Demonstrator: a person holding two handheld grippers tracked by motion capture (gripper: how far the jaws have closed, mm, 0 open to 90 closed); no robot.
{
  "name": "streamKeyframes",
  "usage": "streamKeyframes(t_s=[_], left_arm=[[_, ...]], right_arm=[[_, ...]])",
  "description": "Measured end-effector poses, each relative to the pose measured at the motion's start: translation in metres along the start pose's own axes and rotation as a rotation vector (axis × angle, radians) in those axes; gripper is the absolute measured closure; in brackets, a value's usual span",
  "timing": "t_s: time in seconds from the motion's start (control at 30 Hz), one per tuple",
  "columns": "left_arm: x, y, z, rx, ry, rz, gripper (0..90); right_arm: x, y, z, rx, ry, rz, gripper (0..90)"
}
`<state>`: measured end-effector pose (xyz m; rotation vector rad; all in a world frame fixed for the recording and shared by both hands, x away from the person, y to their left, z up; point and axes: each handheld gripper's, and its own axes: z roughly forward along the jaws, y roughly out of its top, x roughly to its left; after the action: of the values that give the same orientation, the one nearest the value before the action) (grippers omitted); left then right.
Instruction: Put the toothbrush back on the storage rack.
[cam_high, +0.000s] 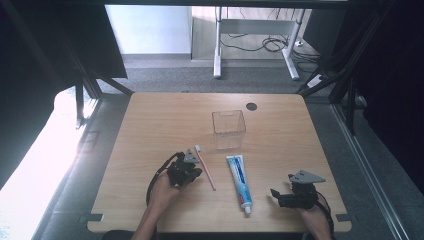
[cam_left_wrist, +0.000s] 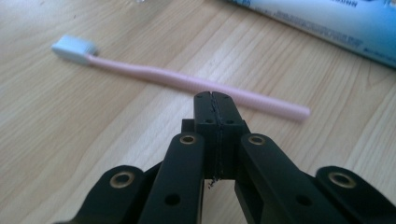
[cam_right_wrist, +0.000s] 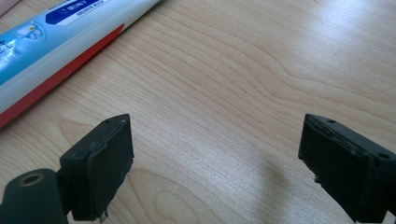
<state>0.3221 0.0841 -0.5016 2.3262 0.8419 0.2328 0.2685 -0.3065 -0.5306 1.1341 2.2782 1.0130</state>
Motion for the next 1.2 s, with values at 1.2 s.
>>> streamKeyframes(t_s=[1.2], left_arm=[[-0.011,0.011,0.031,0.065,-0.001,0.046,89.5]], right_arm=[[0.0,-0.001,0.002,0.018,-0.013,0.009,12.6]])
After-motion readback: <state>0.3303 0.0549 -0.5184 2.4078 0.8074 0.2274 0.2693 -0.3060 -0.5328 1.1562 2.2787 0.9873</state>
